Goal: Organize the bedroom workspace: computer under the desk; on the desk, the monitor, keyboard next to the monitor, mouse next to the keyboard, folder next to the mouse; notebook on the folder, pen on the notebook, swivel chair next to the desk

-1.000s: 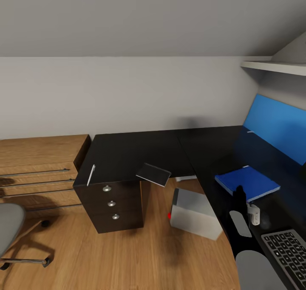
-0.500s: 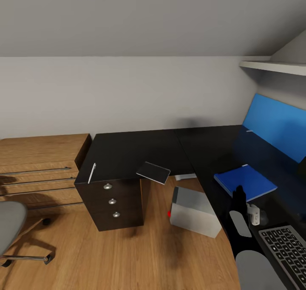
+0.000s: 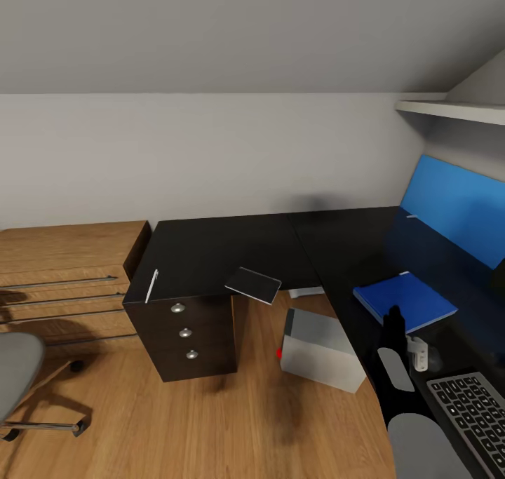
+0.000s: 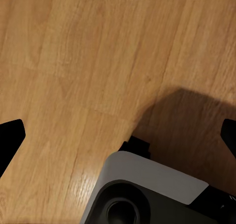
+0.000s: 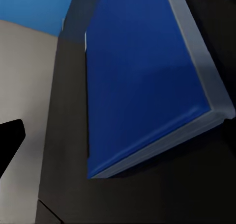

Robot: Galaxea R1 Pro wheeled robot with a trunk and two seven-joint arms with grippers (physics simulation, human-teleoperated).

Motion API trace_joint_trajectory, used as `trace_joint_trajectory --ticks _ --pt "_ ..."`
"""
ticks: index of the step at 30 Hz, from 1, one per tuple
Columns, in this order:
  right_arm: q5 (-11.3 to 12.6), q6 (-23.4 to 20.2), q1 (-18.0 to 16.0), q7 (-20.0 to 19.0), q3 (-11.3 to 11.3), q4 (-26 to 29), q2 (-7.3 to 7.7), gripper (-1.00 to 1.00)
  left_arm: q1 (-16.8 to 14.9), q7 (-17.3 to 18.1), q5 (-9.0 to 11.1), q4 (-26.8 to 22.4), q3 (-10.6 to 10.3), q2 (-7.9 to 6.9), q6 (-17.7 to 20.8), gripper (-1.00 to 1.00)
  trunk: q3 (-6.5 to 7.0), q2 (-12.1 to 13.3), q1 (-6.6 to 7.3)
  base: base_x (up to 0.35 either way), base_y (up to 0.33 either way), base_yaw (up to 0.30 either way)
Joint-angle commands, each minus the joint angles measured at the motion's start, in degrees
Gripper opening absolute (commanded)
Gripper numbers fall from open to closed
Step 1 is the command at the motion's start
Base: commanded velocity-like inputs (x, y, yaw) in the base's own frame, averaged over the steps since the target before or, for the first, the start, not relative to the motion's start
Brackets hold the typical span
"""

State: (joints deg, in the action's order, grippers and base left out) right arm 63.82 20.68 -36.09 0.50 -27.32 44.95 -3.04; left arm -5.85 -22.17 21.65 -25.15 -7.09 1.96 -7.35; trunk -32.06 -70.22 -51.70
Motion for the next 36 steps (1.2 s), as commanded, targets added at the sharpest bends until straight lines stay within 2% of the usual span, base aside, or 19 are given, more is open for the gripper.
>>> trace_joint_trajectory --ticks 1,36 --pt "0.3 0.1 0.0 0.0 -0.1 0.1 -0.06 1.00 0.0 -0.4 0.7 0.0 -0.5 -0.06 -0.3 1.00 0.13 0.4 0.22 0.000 0.000 0.000" --pt "0.3 0.1 0.0 0.0 -0.1 1.0 0.05 1.00 0.0 -0.4 0.8 0.0 -0.3 -0.12 -0.2 1.00 6.41 14.4 7.91 0.000 0.000 0.000"
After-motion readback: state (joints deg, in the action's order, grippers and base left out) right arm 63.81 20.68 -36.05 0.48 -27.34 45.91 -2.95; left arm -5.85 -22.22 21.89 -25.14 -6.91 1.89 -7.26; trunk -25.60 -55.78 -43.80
